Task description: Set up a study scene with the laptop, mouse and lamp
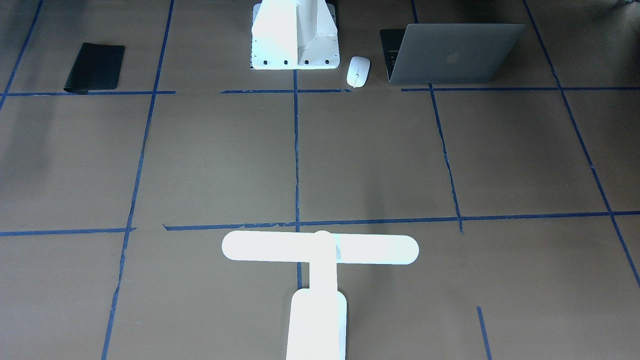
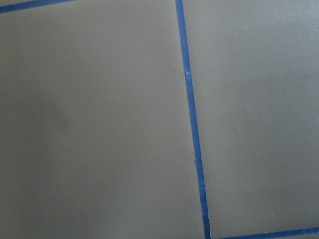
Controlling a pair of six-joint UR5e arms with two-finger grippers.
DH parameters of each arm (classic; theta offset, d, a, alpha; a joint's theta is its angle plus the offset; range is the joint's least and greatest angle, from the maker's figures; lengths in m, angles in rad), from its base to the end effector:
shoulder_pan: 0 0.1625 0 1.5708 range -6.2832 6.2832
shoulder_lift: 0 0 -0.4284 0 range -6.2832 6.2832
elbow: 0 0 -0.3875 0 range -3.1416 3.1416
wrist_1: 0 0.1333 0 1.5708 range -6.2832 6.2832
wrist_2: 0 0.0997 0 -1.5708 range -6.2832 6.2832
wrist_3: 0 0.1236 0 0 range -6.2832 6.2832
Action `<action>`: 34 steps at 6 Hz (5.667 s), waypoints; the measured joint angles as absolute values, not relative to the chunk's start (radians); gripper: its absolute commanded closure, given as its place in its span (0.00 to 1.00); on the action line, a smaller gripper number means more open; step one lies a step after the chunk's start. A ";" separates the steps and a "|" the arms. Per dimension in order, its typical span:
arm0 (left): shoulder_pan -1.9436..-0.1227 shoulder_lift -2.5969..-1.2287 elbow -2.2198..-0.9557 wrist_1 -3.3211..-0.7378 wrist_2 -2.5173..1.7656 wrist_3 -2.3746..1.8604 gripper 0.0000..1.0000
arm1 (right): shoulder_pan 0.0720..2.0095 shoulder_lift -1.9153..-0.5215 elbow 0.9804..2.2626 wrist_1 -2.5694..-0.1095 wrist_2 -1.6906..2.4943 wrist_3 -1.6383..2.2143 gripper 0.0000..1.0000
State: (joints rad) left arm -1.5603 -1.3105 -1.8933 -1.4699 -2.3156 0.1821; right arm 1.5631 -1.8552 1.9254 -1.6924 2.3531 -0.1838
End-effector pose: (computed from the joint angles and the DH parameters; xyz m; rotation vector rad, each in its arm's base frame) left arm -0.0456 -0.3731 0.6470 0.0271 0.7461 0.1692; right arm 0.0434 -0.3618 0.6392 0.0202 -0.7843 -0.1615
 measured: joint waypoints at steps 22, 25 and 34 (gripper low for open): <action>-0.505 -1.129 -2.348 -2.117 -2.174 0.144 1.00 | 1.563 -1.857 1.930 -1.694 2.356 -0.184 0.00; -0.529 -1.155 -2.343 -2.114 -2.182 0.201 1.00 | 1.563 -1.856 1.931 -1.693 2.356 -0.184 0.00; -0.822 -1.687 -2.261 -1.630 -2.176 0.587 1.00 | 1.563 -1.855 1.931 -1.694 2.356 -0.184 0.00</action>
State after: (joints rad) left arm -0.8223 -1.6875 -2.2607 -1.6295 -2.1755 0.5867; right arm 1.5631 -1.8546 1.9313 -1.6935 2.3562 -0.1841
